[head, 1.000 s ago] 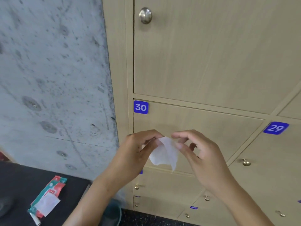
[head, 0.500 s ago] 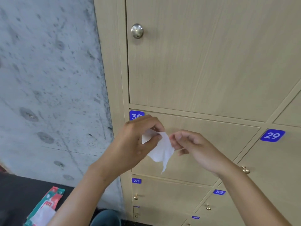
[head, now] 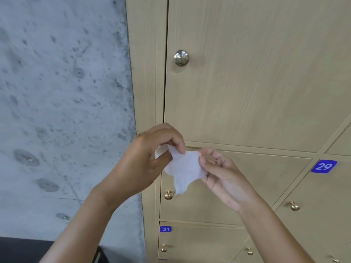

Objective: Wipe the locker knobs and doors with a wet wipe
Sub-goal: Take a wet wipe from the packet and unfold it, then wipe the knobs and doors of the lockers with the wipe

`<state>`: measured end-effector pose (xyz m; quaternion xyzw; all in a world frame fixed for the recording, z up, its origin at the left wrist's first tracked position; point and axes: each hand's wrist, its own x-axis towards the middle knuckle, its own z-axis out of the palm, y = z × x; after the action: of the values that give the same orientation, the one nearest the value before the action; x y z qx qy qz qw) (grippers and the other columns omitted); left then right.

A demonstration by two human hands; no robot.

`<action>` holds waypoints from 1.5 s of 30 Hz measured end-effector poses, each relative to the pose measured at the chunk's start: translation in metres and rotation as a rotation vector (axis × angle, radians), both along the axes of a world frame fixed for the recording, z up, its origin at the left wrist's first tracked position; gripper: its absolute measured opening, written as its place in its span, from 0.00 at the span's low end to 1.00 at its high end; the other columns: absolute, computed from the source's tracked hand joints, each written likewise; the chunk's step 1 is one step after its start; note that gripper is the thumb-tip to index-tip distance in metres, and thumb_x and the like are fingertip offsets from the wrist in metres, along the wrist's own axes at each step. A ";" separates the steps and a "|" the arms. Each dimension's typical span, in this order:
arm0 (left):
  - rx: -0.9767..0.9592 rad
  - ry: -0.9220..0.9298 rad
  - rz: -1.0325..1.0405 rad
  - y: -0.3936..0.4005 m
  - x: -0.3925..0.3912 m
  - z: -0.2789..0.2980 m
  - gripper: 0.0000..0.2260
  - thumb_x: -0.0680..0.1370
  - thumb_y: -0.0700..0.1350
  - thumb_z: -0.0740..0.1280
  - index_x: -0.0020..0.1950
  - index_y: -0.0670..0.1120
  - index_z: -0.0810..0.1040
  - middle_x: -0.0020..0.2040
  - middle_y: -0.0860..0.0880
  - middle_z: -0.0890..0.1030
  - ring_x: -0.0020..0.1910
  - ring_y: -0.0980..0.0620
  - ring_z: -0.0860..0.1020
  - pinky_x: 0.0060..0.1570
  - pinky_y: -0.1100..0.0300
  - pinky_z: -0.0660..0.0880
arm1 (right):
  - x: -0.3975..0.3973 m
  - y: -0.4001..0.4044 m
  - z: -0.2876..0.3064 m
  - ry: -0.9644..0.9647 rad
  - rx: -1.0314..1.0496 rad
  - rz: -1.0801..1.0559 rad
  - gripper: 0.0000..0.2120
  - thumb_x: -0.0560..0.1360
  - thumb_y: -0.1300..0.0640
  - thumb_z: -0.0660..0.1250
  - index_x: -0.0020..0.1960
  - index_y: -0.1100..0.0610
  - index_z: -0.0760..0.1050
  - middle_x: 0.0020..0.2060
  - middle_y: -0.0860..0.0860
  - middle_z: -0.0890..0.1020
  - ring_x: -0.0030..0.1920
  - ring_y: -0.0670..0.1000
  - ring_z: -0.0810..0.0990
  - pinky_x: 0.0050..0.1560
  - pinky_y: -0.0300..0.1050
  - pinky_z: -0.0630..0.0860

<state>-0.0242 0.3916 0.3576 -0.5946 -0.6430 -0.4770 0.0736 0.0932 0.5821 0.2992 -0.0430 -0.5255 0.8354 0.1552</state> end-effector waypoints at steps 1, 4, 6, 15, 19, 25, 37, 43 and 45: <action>0.015 -0.008 0.007 -0.003 -0.004 0.000 0.17 0.72 0.23 0.65 0.47 0.45 0.80 0.48 0.50 0.80 0.50 0.47 0.80 0.48 0.56 0.76 | -0.002 -0.004 0.004 -0.036 0.073 -0.047 0.13 0.69 0.57 0.76 0.52 0.60 0.78 0.40 0.58 0.85 0.41 0.52 0.82 0.47 0.44 0.79; 0.063 0.006 0.069 -0.011 -0.018 0.000 0.16 0.73 0.24 0.65 0.47 0.45 0.80 0.48 0.52 0.80 0.51 0.48 0.80 0.47 0.57 0.75 | -0.005 -0.019 0.015 -0.163 0.428 -0.232 0.07 0.73 0.55 0.73 0.49 0.56 0.81 0.34 0.56 0.85 0.36 0.51 0.81 0.47 0.46 0.76; 0.100 0.033 0.121 -0.015 -0.027 -0.001 0.17 0.73 0.22 0.65 0.47 0.44 0.80 0.47 0.52 0.79 0.51 0.49 0.80 0.46 0.56 0.76 | -0.007 -0.026 0.020 -0.157 0.481 -0.288 0.03 0.75 0.56 0.73 0.47 0.55 0.82 0.32 0.53 0.86 0.35 0.48 0.81 0.45 0.41 0.75; 0.126 -0.089 0.050 -0.021 -0.047 0.001 0.16 0.73 0.26 0.61 0.48 0.46 0.78 0.47 0.52 0.79 0.50 0.47 0.80 0.48 0.53 0.78 | -0.020 -0.050 0.018 0.094 0.161 0.039 0.16 0.75 0.55 0.73 0.51 0.69 0.77 0.63 0.59 0.81 0.62 0.55 0.80 0.60 0.45 0.74; 0.145 -0.115 -0.004 -0.022 -0.051 0.005 0.15 0.71 0.29 0.59 0.47 0.46 0.77 0.47 0.50 0.79 0.50 0.45 0.80 0.48 0.47 0.78 | -0.031 -0.064 0.014 0.090 0.091 0.101 0.21 0.74 0.48 0.73 0.49 0.68 0.78 0.54 0.57 0.84 0.56 0.54 0.81 0.61 0.49 0.72; 0.117 -0.120 -0.056 -0.019 -0.059 0.011 0.17 0.71 0.29 0.58 0.47 0.48 0.77 0.48 0.50 0.79 0.52 0.45 0.79 0.50 0.45 0.77 | -0.042 -0.077 0.024 0.079 0.058 0.006 0.19 0.71 0.53 0.78 0.45 0.68 0.74 0.43 0.58 0.80 0.43 0.53 0.78 0.46 0.41 0.75; 0.093 0.037 -0.037 0.005 -0.083 0.063 0.14 0.75 0.32 0.65 0.53 0.48 0.79 0.51 0.53 0.79 0.53 0.48 0.79 0.53 0.48 0.78 | -0.045 -0.063 0.112 0.179 0.732 -0.954 0.19 0.69 0.59 0.79 0.53 0.42 0.78 0.38 0.45 0.84 0.38 0.44 0.81 0.38 0.33 0.76; 0.177 0.375 0.201 0.007 -0.094 0.109 0.21 0.72 0.35 0.67 0.62 0.50 0.78 0.66 0.52 0.75 0.69 0.51 0.71 0.71 0.53 0.65 | -0.046 -0.048 0.141 0.175 0.936 -0.965 0.08 0.74 0.58 0.74 0.42 0.46 0.81 0.39 0.38 0.84 0.41 0.40 0.78 0.43 0.32 0.72; 0.185 0.499 0.323 0.009 -0.100 0.116 0.23 0.73 0.37 0.68 0.68 0.50 0.77 0.74 0.48 0.70 0.75 0.48 0.66 0.74 0.50 0.58 | -0.047 -0.046 0.143 0.164 0.958 -0.952 0.07 0.75 0.58 0.74 0.42 0.48 0.80 0.40 0.42 0.83 0.42 0.43 0.78 0.44 0.38 0.72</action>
<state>-0.1242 0.4005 0.4741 -0.5743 -0.6450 -0.3551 0.3578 0.0464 0.5359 0.4423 -0.1326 -0.7478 0.3517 0.5473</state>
